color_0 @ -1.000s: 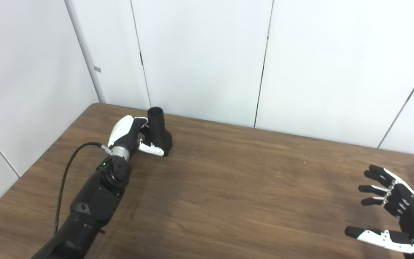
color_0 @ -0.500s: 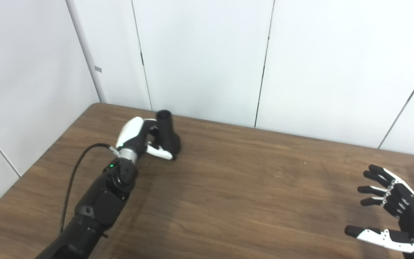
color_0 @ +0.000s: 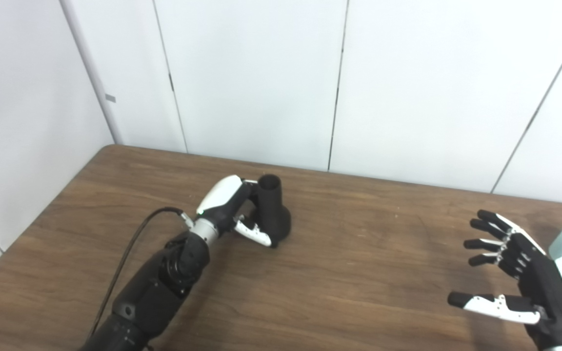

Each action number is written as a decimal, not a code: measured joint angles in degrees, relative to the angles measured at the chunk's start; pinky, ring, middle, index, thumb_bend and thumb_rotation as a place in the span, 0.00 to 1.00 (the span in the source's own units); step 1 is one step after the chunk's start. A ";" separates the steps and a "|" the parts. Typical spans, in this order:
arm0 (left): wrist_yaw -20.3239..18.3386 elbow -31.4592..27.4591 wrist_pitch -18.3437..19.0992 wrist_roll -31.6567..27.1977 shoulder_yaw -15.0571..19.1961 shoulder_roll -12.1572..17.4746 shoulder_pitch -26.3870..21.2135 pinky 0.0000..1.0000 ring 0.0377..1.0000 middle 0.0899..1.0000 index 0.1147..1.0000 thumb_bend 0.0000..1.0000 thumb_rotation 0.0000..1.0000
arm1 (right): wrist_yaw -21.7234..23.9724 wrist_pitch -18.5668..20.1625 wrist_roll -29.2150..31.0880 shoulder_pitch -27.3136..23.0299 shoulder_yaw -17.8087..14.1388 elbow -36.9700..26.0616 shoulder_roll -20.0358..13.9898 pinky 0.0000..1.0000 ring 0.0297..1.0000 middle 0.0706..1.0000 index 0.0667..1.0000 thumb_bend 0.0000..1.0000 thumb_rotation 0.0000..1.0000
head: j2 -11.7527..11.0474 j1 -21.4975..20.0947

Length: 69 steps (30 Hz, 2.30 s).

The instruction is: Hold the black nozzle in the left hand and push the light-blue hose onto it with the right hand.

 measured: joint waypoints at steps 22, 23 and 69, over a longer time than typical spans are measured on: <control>-4.29 -1.48 -5.80 1.30 -7.63 -6.13 -1.22 1.00 0.59 0.42 0.43 0.53 0.00 | -2.13 6.88 -4.97 -0.74 1.29 -5.23 1.84 0.54 0.66 0.77 0.80 0.75 0.12 | 2.11 -8.79; -4.61 -1.73 -5.85 1.30 -7.86 -6.20 -1.21 1.00 0.58 0.42 0.43 0.53 0.00 | -2.17 6.76 -5.01 -0.76 1.37 -5.23 1.86 0.54 0.66 0.77 0.80 0.74 0.13 | 2.11 -8.97; -6.52 6.93 -17.67 -1.08 -7.94 -5.53 -3.28 1.00 0.60 0.44 0.42 0.53 0.00 | 51.34 23.53 -50.07 -32.69 -15.91 -7.43 -19.78 0.62 0.77 0.84 0.87 0.86 0.14 | -4.83 -39.20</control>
